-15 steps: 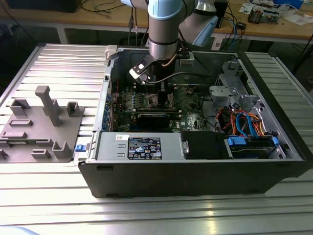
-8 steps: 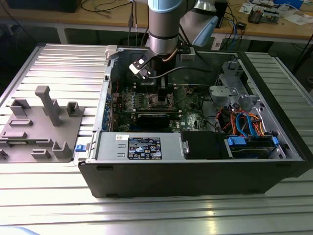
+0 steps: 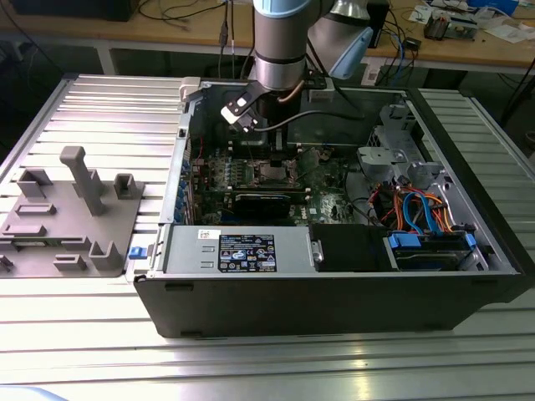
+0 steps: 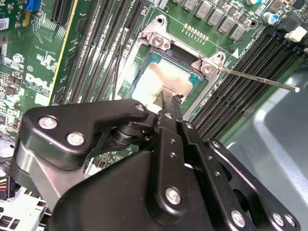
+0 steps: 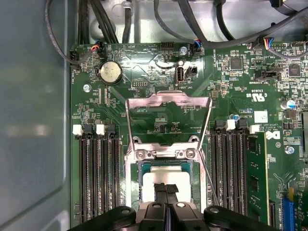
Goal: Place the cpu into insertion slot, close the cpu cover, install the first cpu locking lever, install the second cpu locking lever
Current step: 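Place the cpu into insertion slot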
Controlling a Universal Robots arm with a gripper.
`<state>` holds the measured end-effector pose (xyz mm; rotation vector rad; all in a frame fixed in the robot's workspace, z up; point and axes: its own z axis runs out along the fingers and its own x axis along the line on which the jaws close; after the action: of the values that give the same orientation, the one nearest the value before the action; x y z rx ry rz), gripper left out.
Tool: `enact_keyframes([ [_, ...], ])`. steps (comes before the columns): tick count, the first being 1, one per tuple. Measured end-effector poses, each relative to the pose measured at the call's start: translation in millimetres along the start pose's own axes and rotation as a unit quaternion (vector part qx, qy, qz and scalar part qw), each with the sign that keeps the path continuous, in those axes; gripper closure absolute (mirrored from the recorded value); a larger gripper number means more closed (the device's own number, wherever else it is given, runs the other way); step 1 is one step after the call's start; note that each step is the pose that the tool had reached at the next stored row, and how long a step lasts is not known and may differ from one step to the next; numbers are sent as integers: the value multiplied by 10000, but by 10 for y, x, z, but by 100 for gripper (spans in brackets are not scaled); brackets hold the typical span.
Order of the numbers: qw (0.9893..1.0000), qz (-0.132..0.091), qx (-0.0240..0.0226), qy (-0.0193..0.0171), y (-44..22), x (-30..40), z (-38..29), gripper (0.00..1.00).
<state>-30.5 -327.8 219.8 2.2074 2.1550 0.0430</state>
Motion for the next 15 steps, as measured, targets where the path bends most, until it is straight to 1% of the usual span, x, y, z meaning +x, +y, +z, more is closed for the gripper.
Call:
enact_keyframes([
  [2, 10000, 0, 9, -2, 0, -1, -2, 89],
  [3, 10000, -2, 55, -13, 3, -1, -2, 89],
  [4, 9999, -4, 138, -23, 7, 0, -1, 89],
  [5, 9997, -7, 239, -32, 17, 0, 0, 89],
  [7, 9993, -9, 362, -41, 35, 0, 1, 89],
  [8, 9992, -11, 405, -42, 46, 1, 2, 89],
  [10, 9990, -18, 436, -44, 66, 1, 2, 89],
  [12, 9990, -39, 454, -43, 81, 2, 4, 89],
  [15, 9989, -79, 455, -42, 86, 2, 4, 89],
])
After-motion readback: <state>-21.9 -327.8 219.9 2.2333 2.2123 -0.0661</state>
